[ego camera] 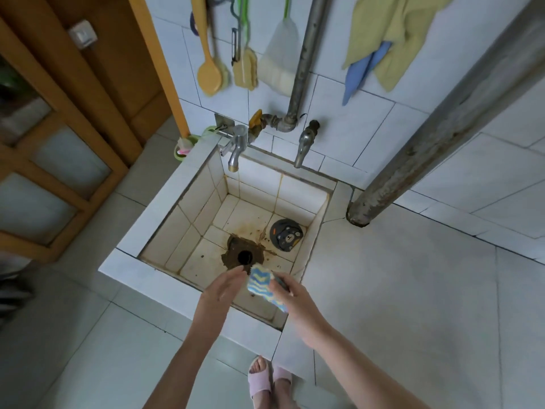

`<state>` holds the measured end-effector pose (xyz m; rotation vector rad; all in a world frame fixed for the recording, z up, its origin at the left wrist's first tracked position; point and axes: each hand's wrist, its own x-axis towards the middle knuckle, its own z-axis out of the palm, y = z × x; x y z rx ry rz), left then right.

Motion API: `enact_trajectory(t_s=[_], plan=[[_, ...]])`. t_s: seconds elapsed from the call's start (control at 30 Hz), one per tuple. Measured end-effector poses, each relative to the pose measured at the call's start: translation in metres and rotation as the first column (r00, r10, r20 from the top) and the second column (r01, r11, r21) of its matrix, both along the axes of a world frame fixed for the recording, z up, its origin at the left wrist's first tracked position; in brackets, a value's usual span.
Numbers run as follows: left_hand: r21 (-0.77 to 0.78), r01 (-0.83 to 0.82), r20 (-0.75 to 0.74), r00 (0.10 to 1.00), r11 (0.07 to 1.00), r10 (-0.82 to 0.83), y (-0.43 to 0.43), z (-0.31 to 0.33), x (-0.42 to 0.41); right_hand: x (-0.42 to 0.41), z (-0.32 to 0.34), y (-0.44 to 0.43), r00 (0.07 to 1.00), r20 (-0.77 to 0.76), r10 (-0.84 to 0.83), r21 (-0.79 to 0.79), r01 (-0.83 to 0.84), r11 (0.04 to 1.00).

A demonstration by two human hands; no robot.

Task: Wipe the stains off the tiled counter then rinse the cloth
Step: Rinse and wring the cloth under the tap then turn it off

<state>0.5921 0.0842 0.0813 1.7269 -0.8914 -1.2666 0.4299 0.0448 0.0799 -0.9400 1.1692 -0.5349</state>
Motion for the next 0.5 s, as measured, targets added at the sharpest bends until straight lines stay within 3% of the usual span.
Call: enact_trajectory(t_s=[0.07, 0.17, 0.5], plan=[[0.023, 0.036, -0.06, 0.998, 0.999, -0.034, -0.013, 0.013, -0.007, -0.004, 0.007, -0.005, 0.998, 0.057, 0.02, 0.045, -0.023, 0.999], [0.056, 0.084, 0.021, 0.996, 0.995, -0.085, -0.024, 0.018, -0.012, -0.01, 0.011, -0.011, 0.997, 0.065, 0.052, 0.064, -0.056, 0.996], [0.134, -0.248, -0.073, 0.963, 0.959, 0.259, -0.024, 0.012, -0.009, -0.035, 0.009, -0.018, 0.993, -0.072, 0.094, -0.008, -0.095, 0.995]])
